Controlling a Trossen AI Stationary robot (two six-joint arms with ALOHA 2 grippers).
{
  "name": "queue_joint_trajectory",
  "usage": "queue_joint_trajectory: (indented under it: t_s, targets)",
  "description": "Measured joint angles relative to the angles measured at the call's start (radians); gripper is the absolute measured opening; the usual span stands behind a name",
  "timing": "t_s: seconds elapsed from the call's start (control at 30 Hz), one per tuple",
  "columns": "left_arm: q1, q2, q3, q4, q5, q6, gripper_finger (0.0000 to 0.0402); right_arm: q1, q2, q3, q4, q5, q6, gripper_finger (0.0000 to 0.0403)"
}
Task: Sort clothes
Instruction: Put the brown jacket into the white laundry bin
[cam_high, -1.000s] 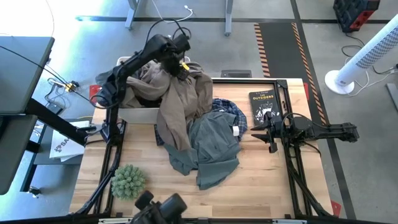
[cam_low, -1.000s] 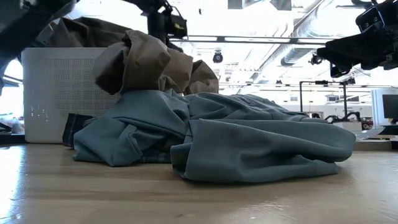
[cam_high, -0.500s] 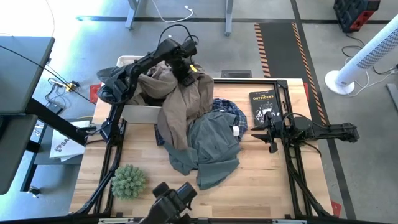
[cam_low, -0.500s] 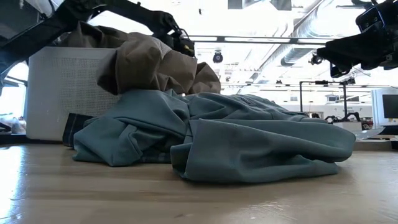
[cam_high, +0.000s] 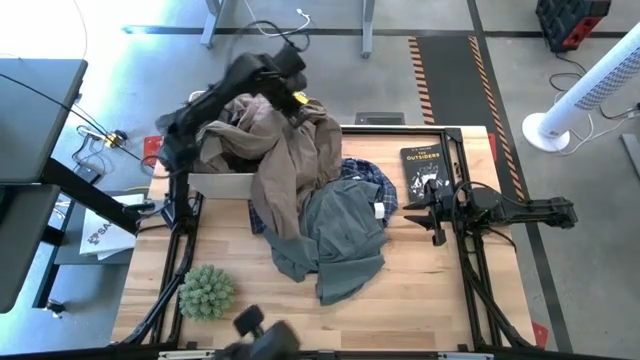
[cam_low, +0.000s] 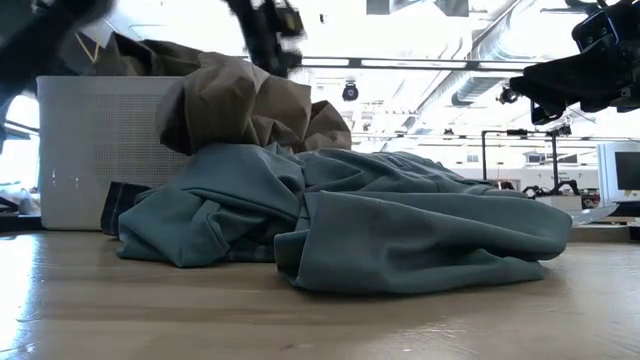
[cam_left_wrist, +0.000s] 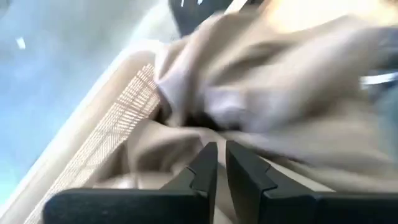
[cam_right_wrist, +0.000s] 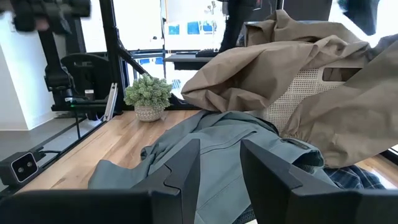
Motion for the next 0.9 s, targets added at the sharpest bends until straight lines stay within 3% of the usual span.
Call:
queue_joint_trajectory:
  t_s: [0.17, 0.3, 0.37, 0.53, 0.77, 0.9]
  targets:
    - [-0.063, -0.158, -0.003, -0.006, -0.016, -0.09, 0.0016, 0.0, 0.0, 0.0, 0.0, 0.0, 0.0, 0.0112]
    - [-0.121, -0.269, 0.002, 0.006, 0.052, -0.134, 0.0015, 0.0, 0.0, 0.0, 0.0, 0.0, 0.0, 0.0112]
    - [-0.162, -0.288, 0.001, 0.006, 0.081, -0.127, 0.0015, 0.0, 0.0, 0.0, 0.0, 0.0, 0.0, 0.0112]
    - [-0.233, -0.272, -0.002, -0.024, 0.039, -0.173, 0.0028, 0.0, 0.0, 0.0, 0.0, 0.0, 0.0, 0.0112]
    - [-0.222, -0.165, -0.002, -0.117, 0.036, -0.24, 0.0133, 0.0, 0.0, 0.0, 0.0, 0.0, 0.0, 0.0112]
    - [-0.183, -0.088, -0.001, -0.133, 0.121, -0.204, 0.0209, 0.0, 0.0, 0.0, 0.0, 0.0, 0.0, 0.0112]
